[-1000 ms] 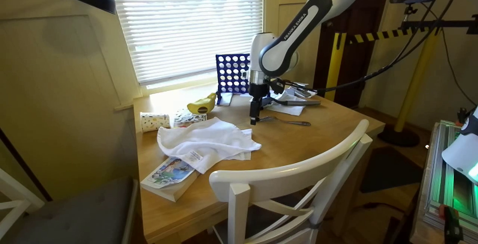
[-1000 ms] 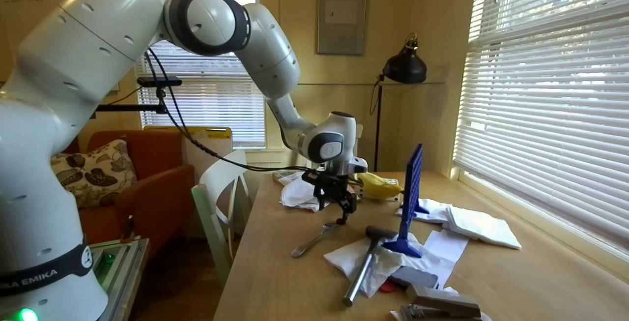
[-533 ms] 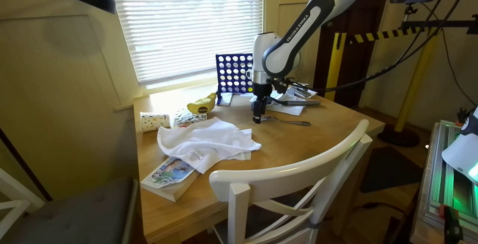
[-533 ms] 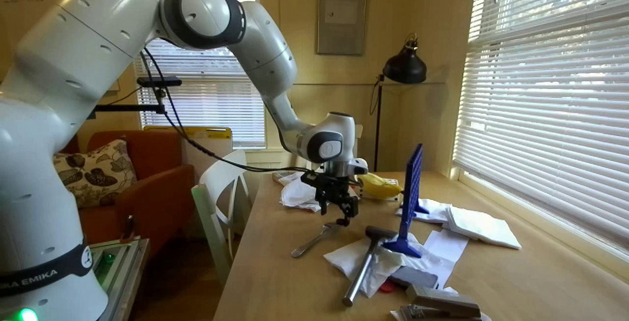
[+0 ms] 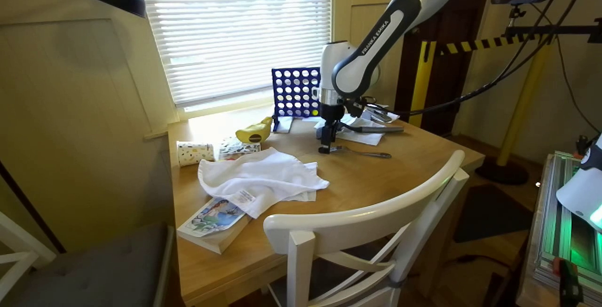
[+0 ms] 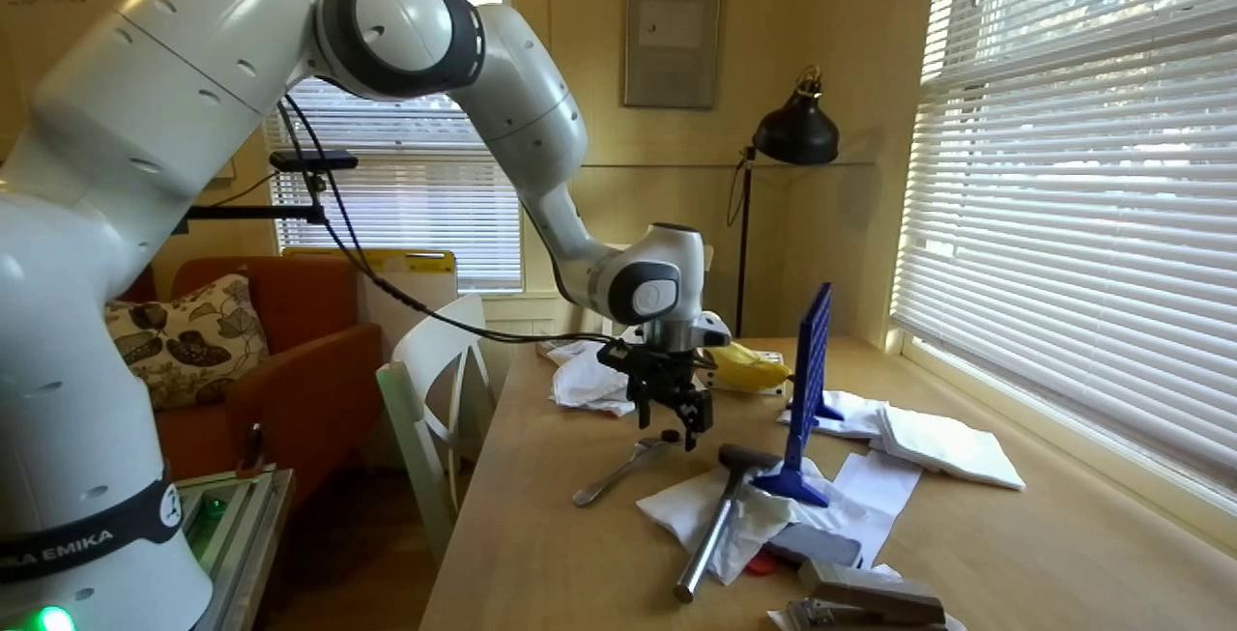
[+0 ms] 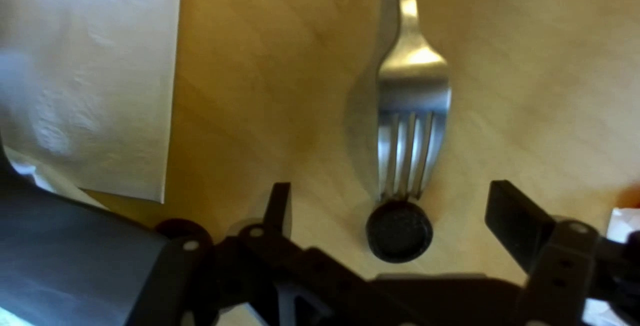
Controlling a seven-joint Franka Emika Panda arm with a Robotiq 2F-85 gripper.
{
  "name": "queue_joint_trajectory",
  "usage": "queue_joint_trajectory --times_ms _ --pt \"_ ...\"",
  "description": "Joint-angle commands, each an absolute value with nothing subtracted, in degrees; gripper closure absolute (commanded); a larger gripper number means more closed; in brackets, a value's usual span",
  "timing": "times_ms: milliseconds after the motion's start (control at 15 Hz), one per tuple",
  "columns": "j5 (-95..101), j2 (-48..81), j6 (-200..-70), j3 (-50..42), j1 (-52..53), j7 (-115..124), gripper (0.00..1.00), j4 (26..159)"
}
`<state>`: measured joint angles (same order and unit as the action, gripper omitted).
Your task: Pick up the black object from the table and put it in the blue object
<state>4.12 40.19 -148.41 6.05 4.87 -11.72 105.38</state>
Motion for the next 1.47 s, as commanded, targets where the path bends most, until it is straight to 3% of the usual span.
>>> queue_joint_trajectory --times_ms 0,800,933,1400 --pt "5.79 41.64 -149.22 5.60 5.55 -11.66 0.00 103.46" --pt "6.50 43.98 -148.26 5.62 6.20 -11.65 0.01 100.12" --pt "6.53 44.45 -147.83 5.71 6.15 -11.74 0.25 99.41" --pt "6.72 44.39 -146.37 5.56 6.38 -11.34 0.74 98.22"
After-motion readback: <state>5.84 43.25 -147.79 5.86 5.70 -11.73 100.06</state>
